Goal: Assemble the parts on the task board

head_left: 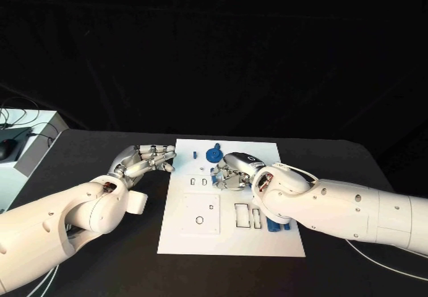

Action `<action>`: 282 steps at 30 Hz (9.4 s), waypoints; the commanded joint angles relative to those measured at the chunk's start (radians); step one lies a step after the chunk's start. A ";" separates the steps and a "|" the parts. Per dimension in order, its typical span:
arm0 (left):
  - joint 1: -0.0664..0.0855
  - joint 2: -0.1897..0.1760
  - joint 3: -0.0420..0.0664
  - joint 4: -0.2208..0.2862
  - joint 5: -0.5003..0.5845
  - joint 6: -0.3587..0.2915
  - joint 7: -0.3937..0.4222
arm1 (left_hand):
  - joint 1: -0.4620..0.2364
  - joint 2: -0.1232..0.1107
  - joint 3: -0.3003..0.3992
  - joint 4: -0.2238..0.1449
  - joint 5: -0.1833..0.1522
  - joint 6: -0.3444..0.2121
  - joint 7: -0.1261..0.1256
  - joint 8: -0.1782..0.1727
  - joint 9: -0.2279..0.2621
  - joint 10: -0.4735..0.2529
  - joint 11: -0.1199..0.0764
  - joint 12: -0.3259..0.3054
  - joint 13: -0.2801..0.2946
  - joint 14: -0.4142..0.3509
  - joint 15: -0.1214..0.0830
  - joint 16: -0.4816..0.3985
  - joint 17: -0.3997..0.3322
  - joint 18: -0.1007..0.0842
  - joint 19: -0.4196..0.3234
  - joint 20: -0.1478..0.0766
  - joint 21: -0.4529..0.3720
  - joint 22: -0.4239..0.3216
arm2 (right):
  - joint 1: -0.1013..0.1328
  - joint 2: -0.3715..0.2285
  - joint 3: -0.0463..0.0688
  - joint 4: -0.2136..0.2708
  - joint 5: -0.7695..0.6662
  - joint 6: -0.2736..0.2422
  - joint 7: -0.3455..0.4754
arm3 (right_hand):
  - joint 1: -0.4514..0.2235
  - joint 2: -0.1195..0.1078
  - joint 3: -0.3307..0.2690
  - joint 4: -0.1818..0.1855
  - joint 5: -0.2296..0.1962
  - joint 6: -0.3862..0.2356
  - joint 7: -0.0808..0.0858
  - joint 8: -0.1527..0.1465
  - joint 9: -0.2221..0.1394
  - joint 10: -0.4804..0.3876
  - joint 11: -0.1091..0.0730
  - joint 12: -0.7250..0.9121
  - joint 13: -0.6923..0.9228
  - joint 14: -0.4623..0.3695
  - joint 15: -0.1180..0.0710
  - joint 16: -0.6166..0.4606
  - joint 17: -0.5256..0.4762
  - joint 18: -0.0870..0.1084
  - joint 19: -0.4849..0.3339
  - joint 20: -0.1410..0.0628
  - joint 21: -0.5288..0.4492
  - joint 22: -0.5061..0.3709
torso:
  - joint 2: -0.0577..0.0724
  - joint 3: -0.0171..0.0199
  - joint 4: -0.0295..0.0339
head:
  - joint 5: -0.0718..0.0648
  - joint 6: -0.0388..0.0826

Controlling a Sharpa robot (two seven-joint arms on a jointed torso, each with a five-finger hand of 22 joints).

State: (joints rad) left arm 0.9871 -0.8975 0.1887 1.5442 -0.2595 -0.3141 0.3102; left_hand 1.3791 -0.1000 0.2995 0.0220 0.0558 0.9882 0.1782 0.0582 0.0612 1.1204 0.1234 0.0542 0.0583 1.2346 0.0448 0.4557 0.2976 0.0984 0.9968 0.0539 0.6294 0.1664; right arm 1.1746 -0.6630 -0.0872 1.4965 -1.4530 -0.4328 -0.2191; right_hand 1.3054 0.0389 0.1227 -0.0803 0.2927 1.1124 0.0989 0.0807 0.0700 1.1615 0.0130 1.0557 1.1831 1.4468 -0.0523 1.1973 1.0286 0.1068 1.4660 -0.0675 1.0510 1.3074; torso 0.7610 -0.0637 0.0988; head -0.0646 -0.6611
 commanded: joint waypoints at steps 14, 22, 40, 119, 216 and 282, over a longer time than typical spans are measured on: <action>-0.002 0.001 0.001 0.000 -0.004 0.017 0.004 | 0.002 -0.007 0.000 -0.003 -0.002 -0.006 -0.002 0.002 -0.001 -0.006 0.000 0.004 0.001 -0.004 -0.002 -0.004 -0.001 0.010 -0.005 0.000 0.005 -0.001 | -0.013 -0.010 0.000 0.018 -0.121 -0.014 -0.037 | -0.003 -0.011 -0.003 -0.004 0.002 0.028 0.006 0.002 -0.001 0.008 -0.004 -0.003 0.000 0.002 -0.009 -0.005 -0.001 -0.013 0.049 -0.006 -0.006 0.139 | -0.001 0.0008 0.0000 | 0.002 0.003; -0.003 -0.001 0.001 0.000 -0.004 0.017 0.003 | 0.002 -0.007 0.000 -0.003 -0.002 -0.006 -0.002 0.002 -0.001 -0.006 0.000 0.004 0.001 -0.004 -0.002 -0.004 -0.001 0.010 -0.005 0.000 0.005 -0.001 | -0.013 -0.015 0.000 0.019 -0.131 -0.006 -0.057 | -0.005 -0.015 -0.003 -0.003 0.000 0.031 0.006 0.002 -0.001 0.010 -0.004 -0.003 0.001 0.002 -0.009 -0.004 -0.001 -0.014 0.050 -0.006 -0.006 0.139 | 0.000 0.0010 -0.0011 | 0.004 0.000; -0.007 0.001 0.001 -0.002 -0.004 0.019 0.002 | 0.002 -0.007 0.000 -0.003 -0.002 -0.006 -0.002 0.002 -0.001 -0.006 0.000 0.004 0.001 -0.004 -0.002 -0.004 -0.001 0.010 -0.005 0.000 0.005 -0.001 | -0.014 -0.009 0.000 0.008 -0.130 -0.006 -0.084 | -0.011 -0.022 -0.007 0.005 0.004 0.031 0.005 0.000 -0.001 0.011 -0.004 -0.005 0.001 0.002 -0.009 -0.004 -0.002 -0.013 0.051 -0.007 -0.008 0.139 | -0.001 0.0007 -0.0011 | 0.002 -0.001; -0.008 0.004 0.003 -0.019 -0.144 0.040 -0.176 | -0.142 -0.022 -0.264 0.169 -0.004 0.036 -0.033 0.064 0.008 0.157 -0.067 0.217 0.106 0.043 -0.056 0.328 0.213 0.000 0.112 -0.058 0.118 0.052 | 0.018 -0.103 0.023 0.043 0.289 -0.245 0.131 | -0.091 -0.208 -0.126 0.345 -0.077 -0.105 0.048 0.004 0.002 -0.053 0.032 0.002 -0.073 -0.001 0.019 0.006 0.005 0.003 0.053 0.023 -0.023 0.138 | -0.011 0.0157 -0.0153 | 0.022 0.015; 0.284 0.576 -0.114 -0.546 -0.698 0.629 -0.970 | -0.355 -0.109 0.158 0.189 0.003 0.050 -0.179 0.378 0.884 0.103 -0.187 0.852 0.587 0.184 -0.152 0.780 0.748 0.025 0.250 -0.142 0.637 0.796 | 0.074 -0.116 0.021 -0.116 0.641 -0.109 0.172 | -0.183 -0.094 -0.199 0.121 0.199 -0.123 0.045 0.049 0.013 -0.062 0.029 -0.009 -0.069 -0.005 0.016 -0.012 -0.024 0.005 0.049 0.018 -0.061 0.131 | -0.048 0.0483 -0.0386 | 0.039 -0.012; 0.273 0.595 -0.129 -0.584 -0.633 0.629 -0.935 | -0.264 -0.052 0.118 0.152 0.003 0.042 -0.168 0.334 0.873 0.088 -0.179 0.837 0.603 0.178 -0.146 0.769 0.741 0.027 0.239 -0.134 0.607 0.817 | 0.068 -0.105 0.020 -0.123 0.640 -0.096 0.167 | -0.186 -0.085 -0.203 0.118 0.198 -0.120 0.043 0.048 0.013 -0.058 0.028 -0.007 -0.067 -0.004 0.015 -0.012 -0.026 0.004 0.050 0.017 -0.064 0.130 | -0.048 0.0504 -0.0381 | 0.032 -0.033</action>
State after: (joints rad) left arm 1.2618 -0.3036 0.0602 0.9610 -0.9292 0.3141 -0.6432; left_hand 1.1046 -0.1562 0.4156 0.1795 0.0592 1.0312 0.0071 0.3969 0.9401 1.2133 -0.0547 0.8943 0.6606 1.4151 -0.1071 1.2276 1.0394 0.1379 1.2384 -0.0802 1.2384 0.9843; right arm 1.2438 -0.7686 -0.0671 1.3741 -0.8044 -0.5423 -0.0557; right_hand 1.1263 -0.0526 -0.0797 0.0426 0.4938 0.9905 0.1382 0.1352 0.0825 1.1039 0.0416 1.0491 1.1153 1.4436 -0.0340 1.1858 1.0039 0.1067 1.4661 -0.0460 0.9916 1.3079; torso 0.7135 -0.0132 0.0598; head -0.0321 -0.6926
